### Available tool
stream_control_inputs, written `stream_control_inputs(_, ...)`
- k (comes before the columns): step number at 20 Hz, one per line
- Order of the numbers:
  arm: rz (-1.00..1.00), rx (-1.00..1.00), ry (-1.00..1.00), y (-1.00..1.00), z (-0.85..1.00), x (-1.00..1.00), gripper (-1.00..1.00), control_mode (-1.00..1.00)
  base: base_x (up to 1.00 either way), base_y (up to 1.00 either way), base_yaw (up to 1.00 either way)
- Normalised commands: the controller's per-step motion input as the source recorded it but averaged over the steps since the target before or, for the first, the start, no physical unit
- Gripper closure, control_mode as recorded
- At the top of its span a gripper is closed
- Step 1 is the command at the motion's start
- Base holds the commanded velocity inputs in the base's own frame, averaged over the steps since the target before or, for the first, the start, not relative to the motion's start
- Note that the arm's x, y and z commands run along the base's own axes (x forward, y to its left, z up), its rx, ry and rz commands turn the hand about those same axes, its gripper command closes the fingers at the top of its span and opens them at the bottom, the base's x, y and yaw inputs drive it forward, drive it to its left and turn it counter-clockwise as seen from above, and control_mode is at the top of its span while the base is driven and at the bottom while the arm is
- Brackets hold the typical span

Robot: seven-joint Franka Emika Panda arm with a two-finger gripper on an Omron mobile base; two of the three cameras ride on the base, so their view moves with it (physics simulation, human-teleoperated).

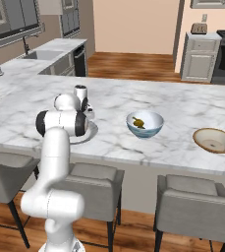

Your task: Take the fruits from the plate on the dining counter and place two fruits in each bowl.

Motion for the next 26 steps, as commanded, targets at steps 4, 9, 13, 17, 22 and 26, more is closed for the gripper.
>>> stream_control_inputs(4, 0.0, 0.0, -0.02, -0.01, -0.18, -0.12, 1.0, -1.0, 0.0, 0.0, 0.0)
stream_control_inputs(9, -0.06, 0.0, 0.0, -0.08, 0.67, -0.62, 1.0, -1.0, 0.0, 0.0, 0.0)
stream_control_inputs(13, -0.19, 0.0, 0.0, -0.23, 0.69, -0.93, 1.0, -1.0, 0.0, 0.0, 0.0)
stream_control_inputs(17, -0.23, 0.0, 0.0, -0.34, 0.48, -1.0, 1.0, -1.0, 0.0, 0.0, 0.0)
stream_control_inputs(22, -0.17, 0.0, 0.0, -0.4, 0.4, -0.88, 1.0, -1.0, 0.0, 0.0, 0.0)
stream_control_inputs(26, -0.1, -0.01, -0.01, -0.4, 0.19, -0.63, 1.0, -1.0, 0.0, 0.0, 0.0)
